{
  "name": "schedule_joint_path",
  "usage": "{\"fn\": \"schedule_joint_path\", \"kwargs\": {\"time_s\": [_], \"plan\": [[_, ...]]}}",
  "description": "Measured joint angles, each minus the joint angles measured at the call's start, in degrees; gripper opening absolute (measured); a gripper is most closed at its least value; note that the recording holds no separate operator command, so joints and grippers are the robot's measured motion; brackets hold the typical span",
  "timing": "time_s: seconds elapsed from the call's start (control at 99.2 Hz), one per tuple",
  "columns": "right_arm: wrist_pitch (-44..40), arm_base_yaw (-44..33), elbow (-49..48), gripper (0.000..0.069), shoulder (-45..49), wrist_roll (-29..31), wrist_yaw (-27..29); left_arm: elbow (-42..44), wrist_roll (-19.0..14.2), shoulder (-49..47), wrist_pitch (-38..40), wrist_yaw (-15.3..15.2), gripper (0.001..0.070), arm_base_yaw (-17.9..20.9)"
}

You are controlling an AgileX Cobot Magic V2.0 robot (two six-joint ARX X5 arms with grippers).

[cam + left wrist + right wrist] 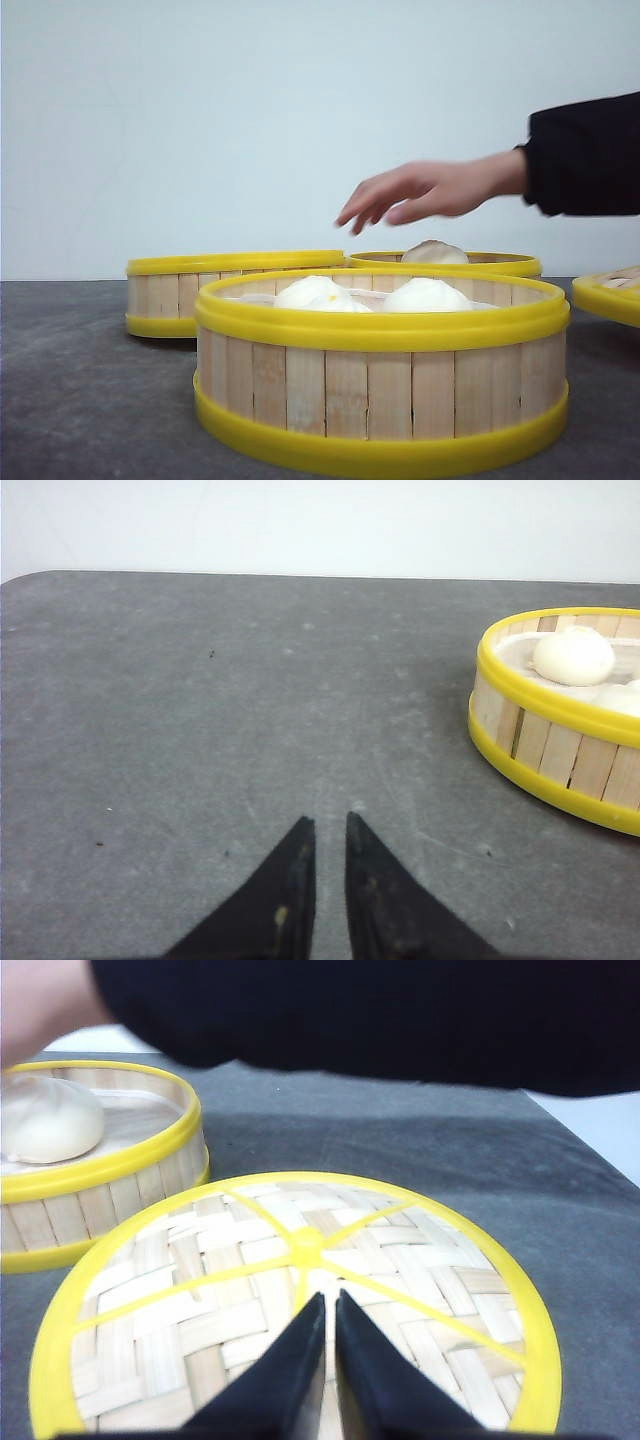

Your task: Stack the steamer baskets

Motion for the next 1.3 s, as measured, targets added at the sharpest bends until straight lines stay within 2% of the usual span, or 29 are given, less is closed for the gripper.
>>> {"fn": "schedule_joint_path", "kwargs": {"time_s": [1.008,1.15,1.21,1.301], "plan": [[0.02,0.0,0.0,0.0011,0.0,0.0,0.0,0.0,0.0,0.0,0.0,0.0,0.0028,0.02],[-0.02,0.0,0.0,0.0011,0.0,1.86,-1.66,0.0,-0.04,0.0,0.02,0.02,0.0028,0.02],[-0.15,0.0,0.0,0.0011,0.0,3.96,-3.52,0.0,-1.01,0.0,0.0,0.15,0.0028,0.02],[-0.17,0.0,0.0,0.0011,0.0,8.59,-6.08,0.0,-4.9,0.0,0.0,0.2,0.0028,0.02]]}}
